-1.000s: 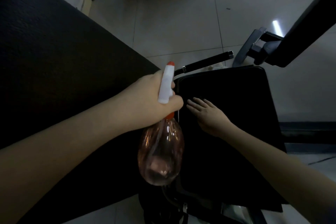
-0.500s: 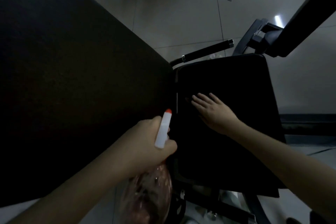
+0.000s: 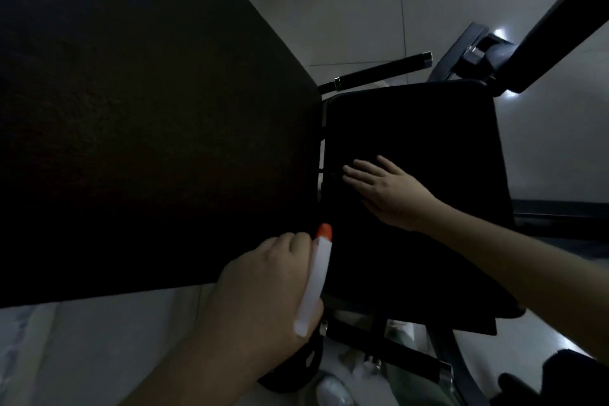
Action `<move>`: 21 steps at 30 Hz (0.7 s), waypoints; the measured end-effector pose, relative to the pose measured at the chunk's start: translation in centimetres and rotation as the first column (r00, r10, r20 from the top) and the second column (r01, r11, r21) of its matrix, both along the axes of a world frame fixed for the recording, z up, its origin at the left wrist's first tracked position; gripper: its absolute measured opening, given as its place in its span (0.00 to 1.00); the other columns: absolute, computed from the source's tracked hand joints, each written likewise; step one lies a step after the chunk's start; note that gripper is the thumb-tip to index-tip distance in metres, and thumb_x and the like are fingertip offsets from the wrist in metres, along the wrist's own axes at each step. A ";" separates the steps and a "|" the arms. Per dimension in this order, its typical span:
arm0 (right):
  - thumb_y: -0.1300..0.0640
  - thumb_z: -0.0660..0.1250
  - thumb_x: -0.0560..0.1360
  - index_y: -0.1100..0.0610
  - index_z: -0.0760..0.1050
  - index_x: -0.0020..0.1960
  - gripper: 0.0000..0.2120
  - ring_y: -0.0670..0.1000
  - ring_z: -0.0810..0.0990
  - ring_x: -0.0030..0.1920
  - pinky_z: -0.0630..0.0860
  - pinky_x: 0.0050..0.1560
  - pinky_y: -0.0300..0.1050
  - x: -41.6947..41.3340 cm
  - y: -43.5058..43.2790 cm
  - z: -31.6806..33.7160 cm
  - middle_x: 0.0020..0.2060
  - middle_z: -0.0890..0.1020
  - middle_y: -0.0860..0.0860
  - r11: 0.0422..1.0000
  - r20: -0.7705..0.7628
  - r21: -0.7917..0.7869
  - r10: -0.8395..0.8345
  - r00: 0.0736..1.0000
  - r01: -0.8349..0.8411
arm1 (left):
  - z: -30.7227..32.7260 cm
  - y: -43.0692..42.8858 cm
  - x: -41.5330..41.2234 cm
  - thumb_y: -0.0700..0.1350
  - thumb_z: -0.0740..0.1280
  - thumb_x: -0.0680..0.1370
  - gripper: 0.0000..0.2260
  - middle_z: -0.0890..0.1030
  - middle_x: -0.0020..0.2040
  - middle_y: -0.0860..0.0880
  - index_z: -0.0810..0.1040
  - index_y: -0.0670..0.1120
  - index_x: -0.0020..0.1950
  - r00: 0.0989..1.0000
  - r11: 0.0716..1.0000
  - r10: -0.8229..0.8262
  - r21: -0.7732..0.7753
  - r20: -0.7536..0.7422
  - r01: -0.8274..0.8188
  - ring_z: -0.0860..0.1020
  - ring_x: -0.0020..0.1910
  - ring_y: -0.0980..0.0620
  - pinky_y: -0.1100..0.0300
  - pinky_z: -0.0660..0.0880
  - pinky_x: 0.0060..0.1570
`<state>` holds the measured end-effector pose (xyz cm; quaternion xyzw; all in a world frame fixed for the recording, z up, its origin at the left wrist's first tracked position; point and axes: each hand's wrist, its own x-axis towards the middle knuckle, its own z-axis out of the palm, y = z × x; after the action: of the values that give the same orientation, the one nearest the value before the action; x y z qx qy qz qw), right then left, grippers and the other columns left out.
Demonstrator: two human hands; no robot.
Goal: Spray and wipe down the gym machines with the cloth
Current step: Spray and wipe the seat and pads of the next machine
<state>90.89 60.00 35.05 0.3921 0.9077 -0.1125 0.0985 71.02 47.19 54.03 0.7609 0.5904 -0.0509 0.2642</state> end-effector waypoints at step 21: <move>0.50 0.55 0.79 0.52 0.59 0.75 0.25 0.51 0.52 0.75 0.44 0.73 0.50 -2.8 -9.9 -1.3 0.75 0.60 0.49 0.998 -0.061 -0.003 -0.057 0.997 0.056 | -4.9 -4.3 -2.2 0.50 0.82 0.47 0.42 0.81 0.52 0.44 0.70 0.42 0.56 0.922 0.916 -0.292 0.202 -0.253 0.346 0.79 0.58 0.43 0.52 0.73 0.62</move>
<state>88.11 50.09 33.71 0.4139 0.8987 -0.1279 0.0680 68.86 42.90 49.09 0.8638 0.4846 -0.1039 0.0907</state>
